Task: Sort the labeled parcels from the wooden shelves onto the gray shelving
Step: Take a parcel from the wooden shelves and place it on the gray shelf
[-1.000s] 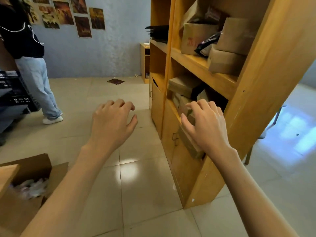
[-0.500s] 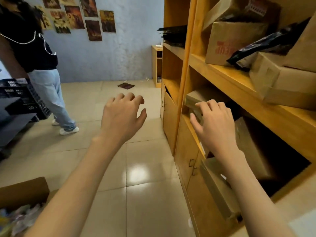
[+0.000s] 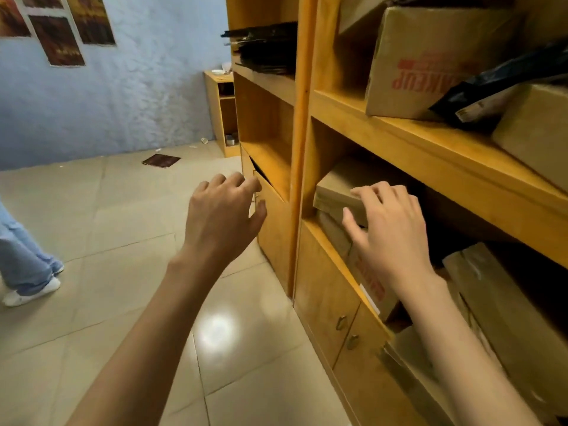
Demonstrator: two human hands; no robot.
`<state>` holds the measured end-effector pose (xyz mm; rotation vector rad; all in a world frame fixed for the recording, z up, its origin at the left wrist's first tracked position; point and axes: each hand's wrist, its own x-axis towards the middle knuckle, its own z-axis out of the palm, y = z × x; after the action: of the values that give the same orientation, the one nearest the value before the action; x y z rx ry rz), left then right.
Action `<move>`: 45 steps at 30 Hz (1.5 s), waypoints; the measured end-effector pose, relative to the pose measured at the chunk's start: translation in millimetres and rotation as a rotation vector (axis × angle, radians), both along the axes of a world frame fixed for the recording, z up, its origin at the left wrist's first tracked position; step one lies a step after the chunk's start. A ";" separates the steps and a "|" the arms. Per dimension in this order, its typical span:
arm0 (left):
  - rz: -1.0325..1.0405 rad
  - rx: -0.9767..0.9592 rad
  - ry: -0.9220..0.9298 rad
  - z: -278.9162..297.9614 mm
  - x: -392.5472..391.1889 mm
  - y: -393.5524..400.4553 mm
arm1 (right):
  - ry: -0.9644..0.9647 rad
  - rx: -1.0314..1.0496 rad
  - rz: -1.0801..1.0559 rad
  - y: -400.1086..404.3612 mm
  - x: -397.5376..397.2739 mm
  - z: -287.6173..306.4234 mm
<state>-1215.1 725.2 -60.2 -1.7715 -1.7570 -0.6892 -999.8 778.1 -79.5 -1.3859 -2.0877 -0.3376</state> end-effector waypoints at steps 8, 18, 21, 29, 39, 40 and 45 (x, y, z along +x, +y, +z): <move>-0.316 -0.103 0.006 7.2 -68.0 133.3 | 0.040 -0.010 -0.310 63.4 -57.4 -5.9; -0.592 -0.133 0.007 -8.7 -71.5 240.8 | 0.004 0.052 -0.577 100.0 -71.4 -25.0; -0.625 -0.169 -0.009 -16.8 -62.8 260.1 | -0.031 0.059 -0.617 110.0 -66.5 -31.5; -0.703 -0.224 -0.001 -33.9 -45.9 308.2 | -0.054 0.023 -0.662 150.7 -53.9 -50.5; -0.736 -0.211 -0.027 -78.1 -32.6 352.0 | -0.020 0.023 -0.680 190.8 -48.8 -80.9; -0.751 -0.210 -0.026 -83.7 -31.2 354.8 | -0.018 0.025 -0.687 192.6 -49.2 -84.6; -0.830 -0.207 -0.033 -119.7 -30.2 373.8 | -0.020 0.049 -0.745 201.4 -53.1 -117.5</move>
<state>-1245.3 1099.0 -179.8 -2.6651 -1.0813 -0.8673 -1052.9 979.5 -196.9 -2.0926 -1.4859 -0.6900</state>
